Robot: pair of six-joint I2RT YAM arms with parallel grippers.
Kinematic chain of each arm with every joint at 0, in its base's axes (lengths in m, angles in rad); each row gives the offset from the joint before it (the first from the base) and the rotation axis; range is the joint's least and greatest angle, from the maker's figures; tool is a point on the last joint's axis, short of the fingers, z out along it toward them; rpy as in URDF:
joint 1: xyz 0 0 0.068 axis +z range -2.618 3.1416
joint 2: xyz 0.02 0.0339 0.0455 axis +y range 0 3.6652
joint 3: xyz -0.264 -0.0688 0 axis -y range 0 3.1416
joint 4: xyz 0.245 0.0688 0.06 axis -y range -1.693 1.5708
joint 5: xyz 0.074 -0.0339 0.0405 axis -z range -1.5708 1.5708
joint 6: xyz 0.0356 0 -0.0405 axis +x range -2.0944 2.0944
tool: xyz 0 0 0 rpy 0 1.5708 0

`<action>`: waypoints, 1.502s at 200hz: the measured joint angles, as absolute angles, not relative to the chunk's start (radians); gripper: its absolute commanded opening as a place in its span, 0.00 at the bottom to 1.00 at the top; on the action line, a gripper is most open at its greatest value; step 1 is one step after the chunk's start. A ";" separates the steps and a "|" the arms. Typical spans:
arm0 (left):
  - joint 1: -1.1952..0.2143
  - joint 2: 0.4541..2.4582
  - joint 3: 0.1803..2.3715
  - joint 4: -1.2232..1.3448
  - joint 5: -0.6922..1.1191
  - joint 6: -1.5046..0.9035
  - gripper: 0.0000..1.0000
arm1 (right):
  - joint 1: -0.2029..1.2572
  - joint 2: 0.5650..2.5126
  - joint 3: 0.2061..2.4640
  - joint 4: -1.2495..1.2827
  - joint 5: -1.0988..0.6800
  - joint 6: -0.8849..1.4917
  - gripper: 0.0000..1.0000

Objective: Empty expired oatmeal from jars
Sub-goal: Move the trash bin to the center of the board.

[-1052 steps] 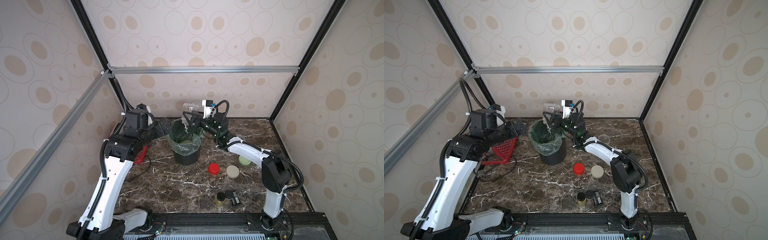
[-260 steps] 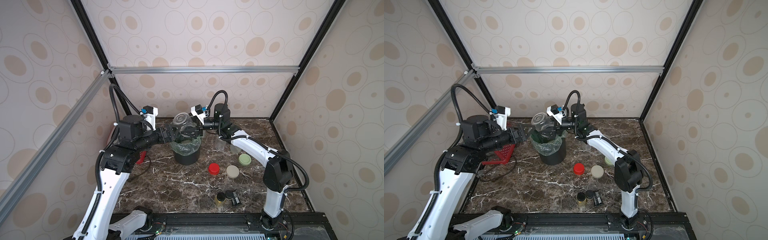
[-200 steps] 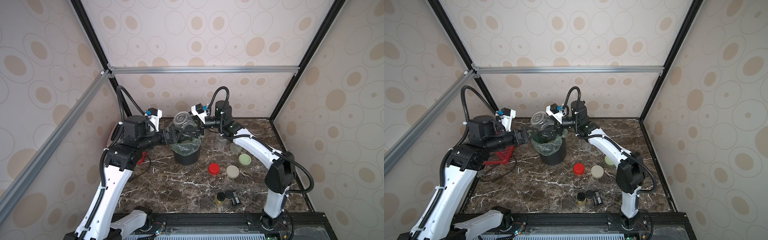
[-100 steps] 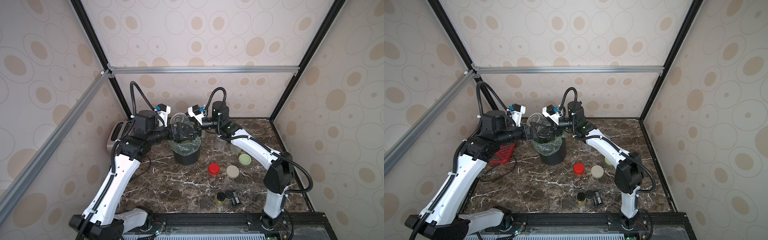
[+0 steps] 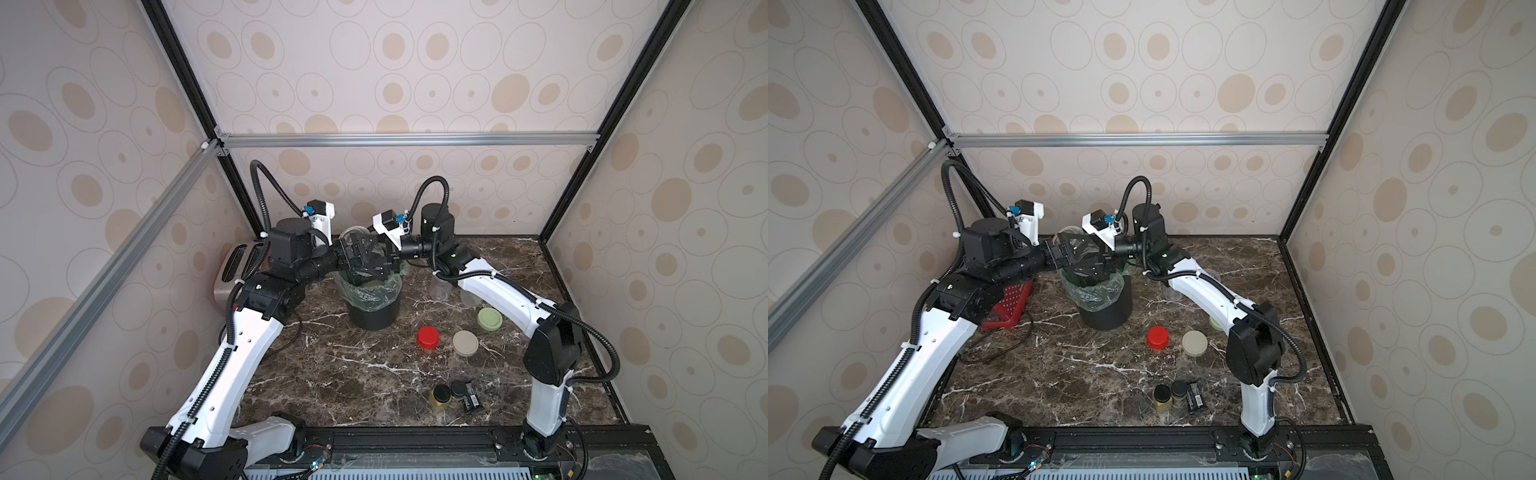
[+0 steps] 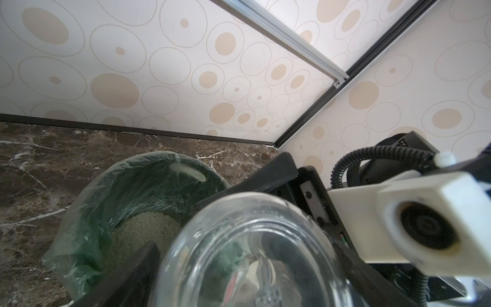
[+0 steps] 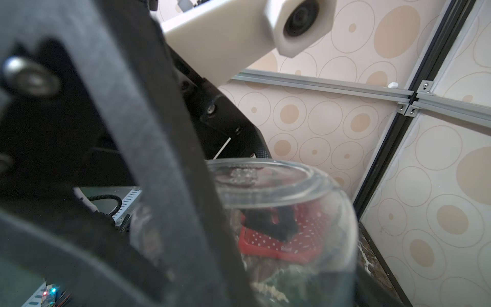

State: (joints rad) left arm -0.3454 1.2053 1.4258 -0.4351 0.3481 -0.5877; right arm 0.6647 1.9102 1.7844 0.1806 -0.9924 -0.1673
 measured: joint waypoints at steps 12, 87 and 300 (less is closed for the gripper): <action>-0.345 1.205 1.419 -0.426 0.342 -0.590 0.93 | 0.665 1.914 1.784 0.182 -0.993 -0.163 0.00; -0.352 1.205 1.416 -0.434 0.312 -0.583 0.99 | 0.667 1.923 1.784 0.196 -0.992 -0.142 0.00; -0.355 1.235 1.398 -0.428 0.265 -0.620 0.00 | 0.662 1.934 1.705 0.349 -0.921 -0.024 0.99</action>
